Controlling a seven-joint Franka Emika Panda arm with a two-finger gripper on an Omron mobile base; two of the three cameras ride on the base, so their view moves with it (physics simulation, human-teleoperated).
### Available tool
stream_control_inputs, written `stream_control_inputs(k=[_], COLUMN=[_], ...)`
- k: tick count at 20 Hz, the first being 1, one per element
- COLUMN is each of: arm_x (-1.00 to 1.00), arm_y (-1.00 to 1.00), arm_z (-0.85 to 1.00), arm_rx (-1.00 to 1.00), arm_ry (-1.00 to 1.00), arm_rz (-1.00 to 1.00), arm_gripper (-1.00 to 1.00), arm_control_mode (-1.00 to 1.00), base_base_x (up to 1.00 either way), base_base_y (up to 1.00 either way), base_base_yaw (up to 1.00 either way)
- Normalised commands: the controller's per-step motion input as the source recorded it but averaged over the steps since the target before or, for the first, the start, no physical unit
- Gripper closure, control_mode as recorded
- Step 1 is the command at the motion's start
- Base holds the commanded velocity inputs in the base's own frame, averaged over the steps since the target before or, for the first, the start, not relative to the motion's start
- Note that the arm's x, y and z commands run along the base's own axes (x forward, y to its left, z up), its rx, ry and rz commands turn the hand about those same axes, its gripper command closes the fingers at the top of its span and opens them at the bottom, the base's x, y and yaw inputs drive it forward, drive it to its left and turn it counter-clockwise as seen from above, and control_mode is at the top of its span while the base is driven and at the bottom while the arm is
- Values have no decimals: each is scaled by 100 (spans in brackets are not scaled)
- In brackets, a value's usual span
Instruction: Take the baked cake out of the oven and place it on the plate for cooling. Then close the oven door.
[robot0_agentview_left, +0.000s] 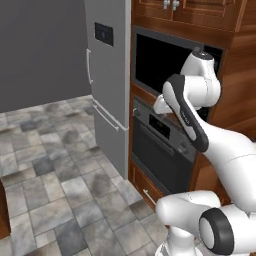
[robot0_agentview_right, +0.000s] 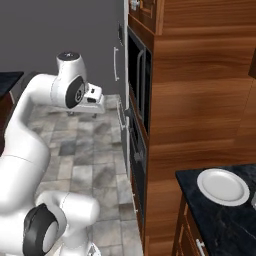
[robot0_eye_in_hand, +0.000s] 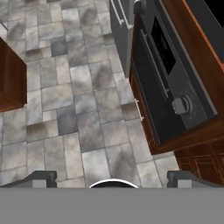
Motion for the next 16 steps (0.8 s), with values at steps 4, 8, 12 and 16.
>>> stream_control_inputs(k=[4, 8, 12, 16], arm_x=[0, 1, 0, 6], arm_y=[4, 38, 23, 23], arm_z=[-19, -46, -53, -57], arm_rx=[-17, -27, -28, -27], arm_ry=[-7, -13, -12, -7], arm_rz=[-7, -27, -30, -25], arm_gripper=[-100, -100, -100, -100], arm_control_mode=[-100, -100, -100, -100], base_base_x=[0, 0, 0, 0], base_base_y=[0, 0, 0, 0], base_base_yaw=[0, 0, 0, 0])
